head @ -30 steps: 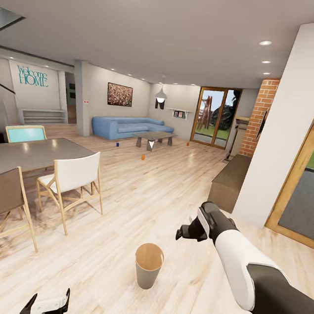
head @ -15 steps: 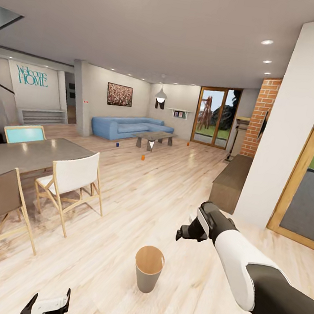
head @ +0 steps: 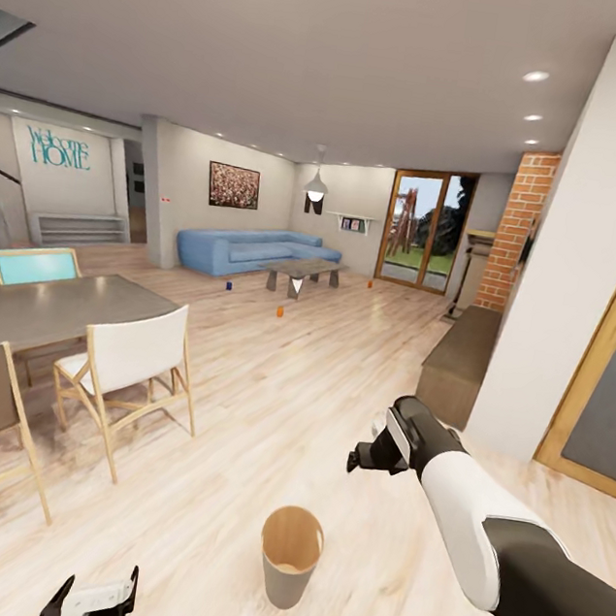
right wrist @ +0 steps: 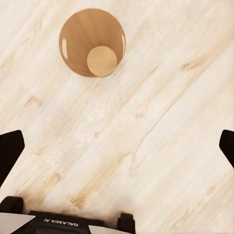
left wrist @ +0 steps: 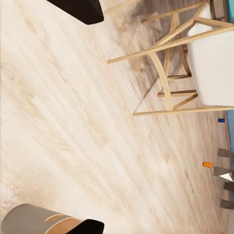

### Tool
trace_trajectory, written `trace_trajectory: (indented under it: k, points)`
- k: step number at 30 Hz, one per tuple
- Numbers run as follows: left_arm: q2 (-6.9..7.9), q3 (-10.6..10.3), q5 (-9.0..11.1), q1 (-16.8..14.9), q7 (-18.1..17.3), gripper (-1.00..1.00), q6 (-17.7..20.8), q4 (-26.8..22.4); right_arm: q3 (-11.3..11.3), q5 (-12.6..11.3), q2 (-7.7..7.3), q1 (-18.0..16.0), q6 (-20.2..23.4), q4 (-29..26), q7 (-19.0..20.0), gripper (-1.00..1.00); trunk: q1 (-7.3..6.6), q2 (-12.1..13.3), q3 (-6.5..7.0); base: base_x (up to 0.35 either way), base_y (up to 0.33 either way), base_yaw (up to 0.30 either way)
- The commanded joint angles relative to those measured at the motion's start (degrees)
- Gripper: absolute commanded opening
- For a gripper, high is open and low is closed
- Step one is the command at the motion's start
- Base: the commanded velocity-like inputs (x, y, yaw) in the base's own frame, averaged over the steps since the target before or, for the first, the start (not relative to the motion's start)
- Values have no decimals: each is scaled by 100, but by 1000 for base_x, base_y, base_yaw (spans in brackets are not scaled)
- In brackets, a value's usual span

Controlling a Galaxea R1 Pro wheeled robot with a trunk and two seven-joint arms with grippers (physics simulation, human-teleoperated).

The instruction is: Put the three can of soda from the living room inside the tash can in the kitchen.

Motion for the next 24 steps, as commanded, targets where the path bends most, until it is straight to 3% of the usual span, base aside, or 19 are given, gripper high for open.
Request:
trace_trajectory:
  k: [1, 12, 24]
  points:
    - [0, 0, 0, 0, 1, 100, 0, 0, -1, 0, 0, 0, 0, 0, -1, 100, 0, 0, 0, 206, 1, 0]
    - [0, -2, 2, 7, -17, 100, 0, 0, 5, 10, 8, 7, 0, 0, -5, 100, 0, 0, 0, 112, 17, 0]
    - [0, -7, 2, 9, -30, 100, 0, -8, 5, 25, 9, 22, 0, 0, -14, 100, 0, 0, 0, 265, 118, 0]
